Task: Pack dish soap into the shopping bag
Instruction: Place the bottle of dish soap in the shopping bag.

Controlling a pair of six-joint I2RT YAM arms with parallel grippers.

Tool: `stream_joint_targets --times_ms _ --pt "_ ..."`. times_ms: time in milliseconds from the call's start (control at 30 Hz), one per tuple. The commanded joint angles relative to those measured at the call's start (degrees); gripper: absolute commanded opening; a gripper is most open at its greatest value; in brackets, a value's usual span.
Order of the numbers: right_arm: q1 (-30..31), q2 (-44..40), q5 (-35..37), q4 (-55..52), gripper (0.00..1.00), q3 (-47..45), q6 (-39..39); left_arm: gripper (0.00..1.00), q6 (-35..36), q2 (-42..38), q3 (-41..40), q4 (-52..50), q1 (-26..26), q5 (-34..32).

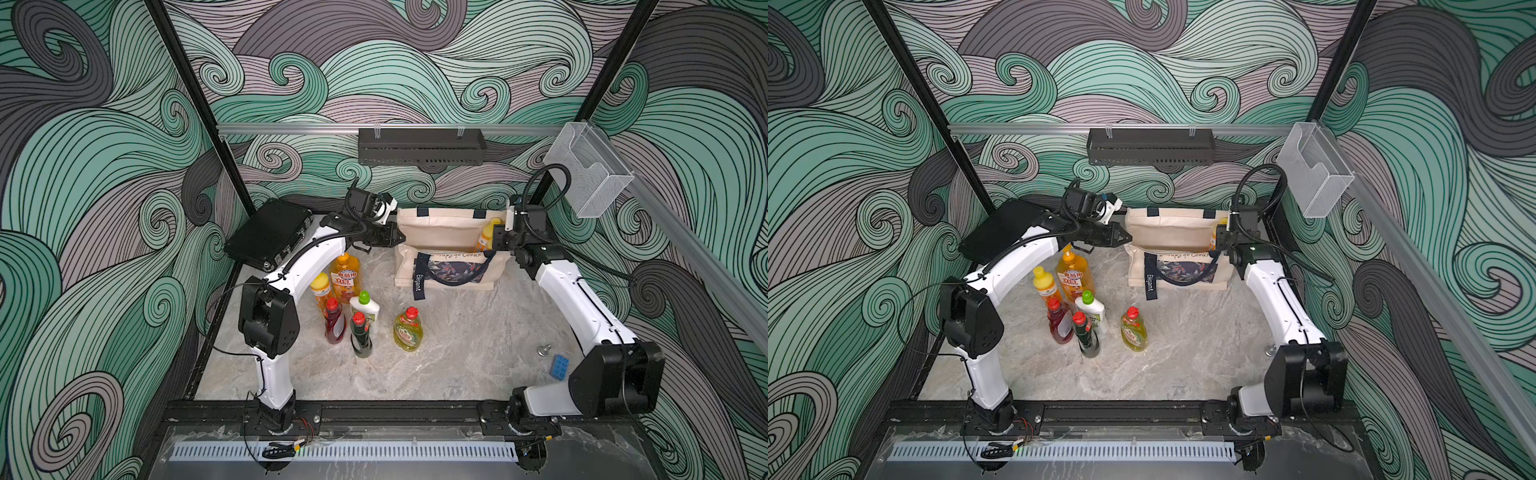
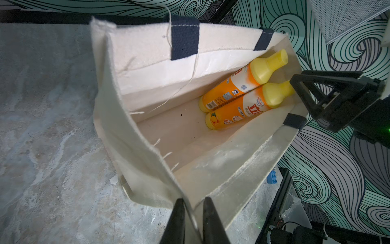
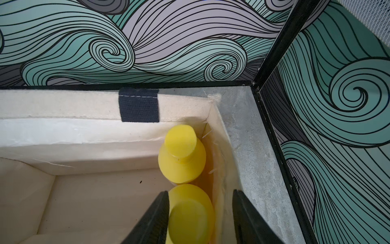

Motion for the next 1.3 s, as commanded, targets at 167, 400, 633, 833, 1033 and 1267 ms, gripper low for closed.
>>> stream_joint_targets --times_ms 167,400,633,833,1033,1267 --pt "-0.45 -0.5 1.62 -1.37 0.53 2.82 -0.01 0.16 0.56 -2.52 0.66 -0.33 -0.51 0.61" --pt "-0.44 -1.71 1.62 -3.1 0.54 3.29 -0.03 0.18 0.28 -3.04 0.15 0.34 -0.51 0.58" --pt "-0.45 -3.07 -0.2 -4.57 0.62 4.26 0.63 0.22 0.28 -3.92 0.08 0.15 -0.51 0.43" --pt "-0.14 -5.6 -3.1 -6.98 0.67 4.93 0.89 0.26 1.56 -5.2 0.8 -1.48 -0.34 -2.19" --pt "1.8 -9.81 -7.19 -7.72 0.68 5.15 1.16 0.29 1.9 -6.89 1.79 -3.12 0.56 -3.18" --pt "9.11 -12.82 -11.61 -8.52 0.71 6.44 -1.79 0.38 1.59 -11.01 2.51 -6.27 4.17 -4.31"
